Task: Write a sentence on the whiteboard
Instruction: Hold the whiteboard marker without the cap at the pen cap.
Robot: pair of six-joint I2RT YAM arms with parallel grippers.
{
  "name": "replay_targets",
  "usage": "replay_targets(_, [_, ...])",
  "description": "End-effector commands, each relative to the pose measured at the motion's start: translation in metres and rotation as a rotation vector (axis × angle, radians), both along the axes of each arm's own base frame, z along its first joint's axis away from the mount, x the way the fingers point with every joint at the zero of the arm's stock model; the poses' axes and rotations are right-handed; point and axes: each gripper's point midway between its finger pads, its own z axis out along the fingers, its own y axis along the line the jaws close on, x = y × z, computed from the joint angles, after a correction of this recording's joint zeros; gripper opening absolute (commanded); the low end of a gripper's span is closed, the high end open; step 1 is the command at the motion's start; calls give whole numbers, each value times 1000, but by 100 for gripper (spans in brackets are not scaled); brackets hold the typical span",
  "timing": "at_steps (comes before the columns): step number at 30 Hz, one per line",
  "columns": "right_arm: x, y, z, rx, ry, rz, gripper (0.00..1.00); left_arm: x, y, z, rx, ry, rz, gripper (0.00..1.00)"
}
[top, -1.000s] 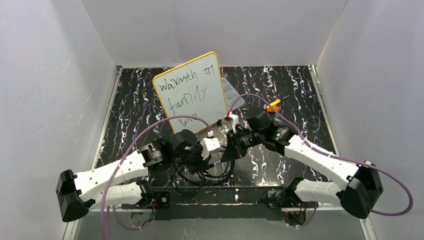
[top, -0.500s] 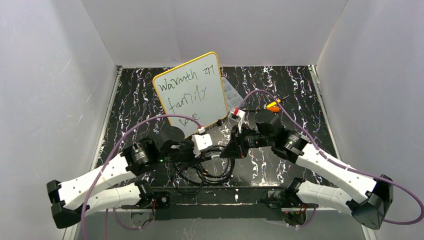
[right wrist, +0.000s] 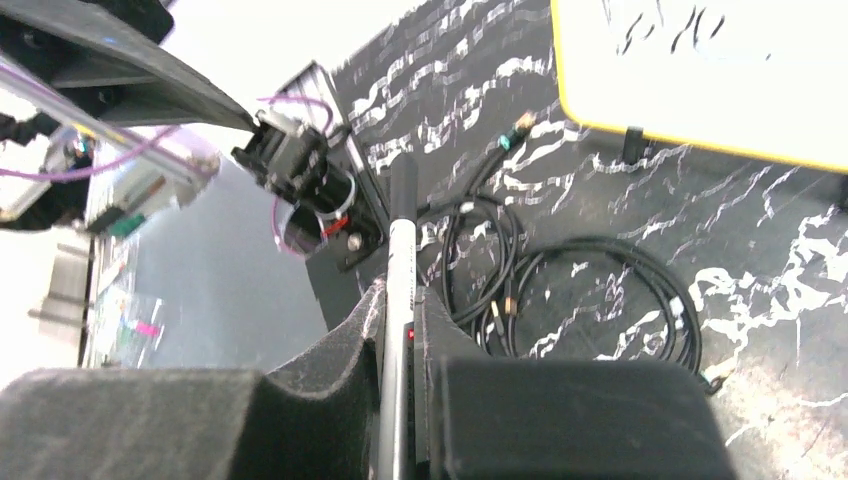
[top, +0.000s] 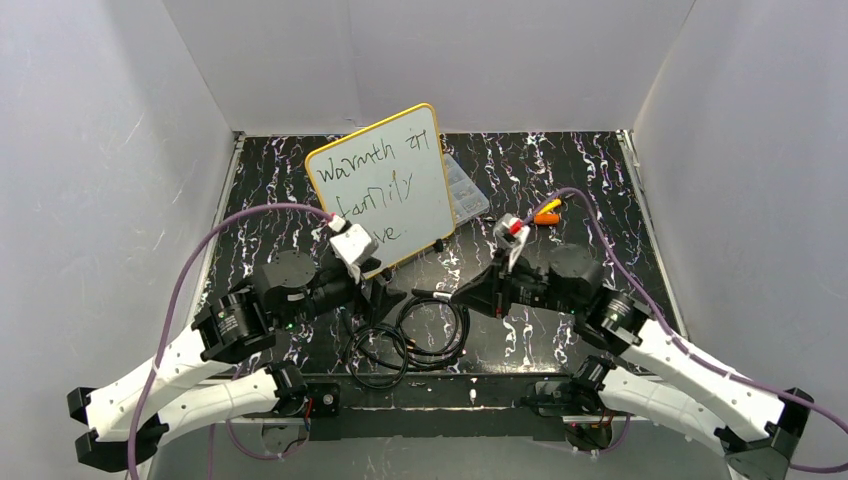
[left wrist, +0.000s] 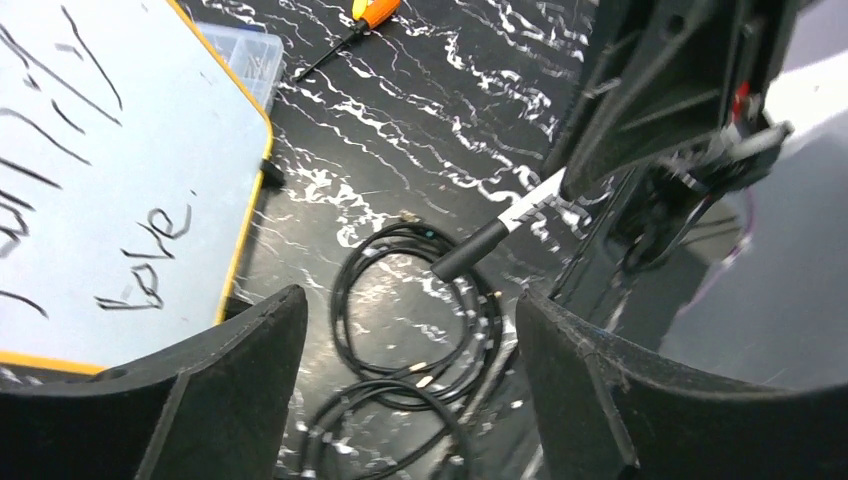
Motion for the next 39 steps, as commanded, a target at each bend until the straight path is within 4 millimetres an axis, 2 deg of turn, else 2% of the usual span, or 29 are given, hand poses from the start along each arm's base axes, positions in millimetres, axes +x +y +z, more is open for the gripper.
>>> replay_targets(1, [10,-9,61,282,-133,-108,1,5,-5,28,-255,235,185,76])
replay_targets(5, [6,-17,83,400,-174,-124,1,-2,-19,60,-488,319,147,82])
replay_targets(9, [-2,-16,99,456,-184,-82,1,-7,-27,83,-578,342,100,87])
replay_targets(12, [-8,-13,107,486,-181,-42,1,-9,-32,89,-583,368,76,88])
replay_targets(17, [-19,-13,123,557,-181,15,1,-4,-32,82,-586,389,99,86])
replay_targets(20, [-24,-9,126,557,-173,56,1,-9,-40,85,-613,424,43,80])
replay_targets(28, [-27,-6,129,559,-169,83,1,-11,-48,85,-643,465,-3,53])
replay_targets(35, [-27,-6,133,569,-175,84,1,-10,-51,78,-642,503,-7,48])
replay_targets(39, [-26,-7,132,566,-173,78,1,-11,-53,79,-659,509,-21,35])
